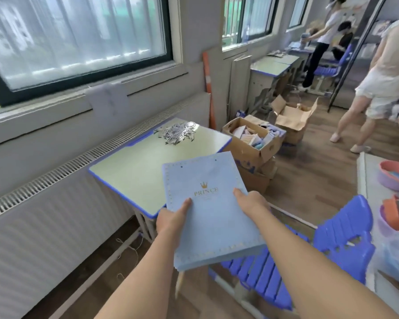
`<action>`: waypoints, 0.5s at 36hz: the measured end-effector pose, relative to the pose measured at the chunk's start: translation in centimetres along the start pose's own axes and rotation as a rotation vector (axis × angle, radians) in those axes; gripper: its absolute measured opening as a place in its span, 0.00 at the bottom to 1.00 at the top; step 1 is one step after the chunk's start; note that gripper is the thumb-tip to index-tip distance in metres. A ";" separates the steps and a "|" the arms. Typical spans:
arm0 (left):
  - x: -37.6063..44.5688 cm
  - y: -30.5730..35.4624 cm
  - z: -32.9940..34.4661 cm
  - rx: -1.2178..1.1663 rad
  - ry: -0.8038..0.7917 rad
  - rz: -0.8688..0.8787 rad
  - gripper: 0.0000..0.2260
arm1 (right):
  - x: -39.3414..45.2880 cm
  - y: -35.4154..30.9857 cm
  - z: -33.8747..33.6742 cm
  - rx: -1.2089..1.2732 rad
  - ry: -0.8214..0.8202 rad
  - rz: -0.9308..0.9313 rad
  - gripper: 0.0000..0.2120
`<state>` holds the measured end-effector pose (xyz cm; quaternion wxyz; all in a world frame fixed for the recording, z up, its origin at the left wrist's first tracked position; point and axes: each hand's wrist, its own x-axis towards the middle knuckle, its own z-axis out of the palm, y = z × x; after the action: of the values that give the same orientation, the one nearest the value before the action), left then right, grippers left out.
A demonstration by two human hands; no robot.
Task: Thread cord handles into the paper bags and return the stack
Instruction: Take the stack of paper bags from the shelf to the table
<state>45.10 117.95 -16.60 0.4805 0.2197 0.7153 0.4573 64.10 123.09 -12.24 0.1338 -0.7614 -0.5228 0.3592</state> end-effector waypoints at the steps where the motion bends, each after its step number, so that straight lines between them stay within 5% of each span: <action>1: 0.6 0.5 0.6 -0.012 0.024 -0.011 0.25 | 1.3 -0.6 -0.3 -0.008 -0.019 -0.012 0.27; 18: 11.7 5.5 0.0 -0.092 0.320 -0.097 0.32 | 15.1 -13.0 3.6 -0.129 -0.226 -0.224 0.29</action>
<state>39.26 129.43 -17.47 0.3915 0.0872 0.7707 0.4951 55.43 141.37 -13.42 0.0640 -0.6603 -0.6380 0.3910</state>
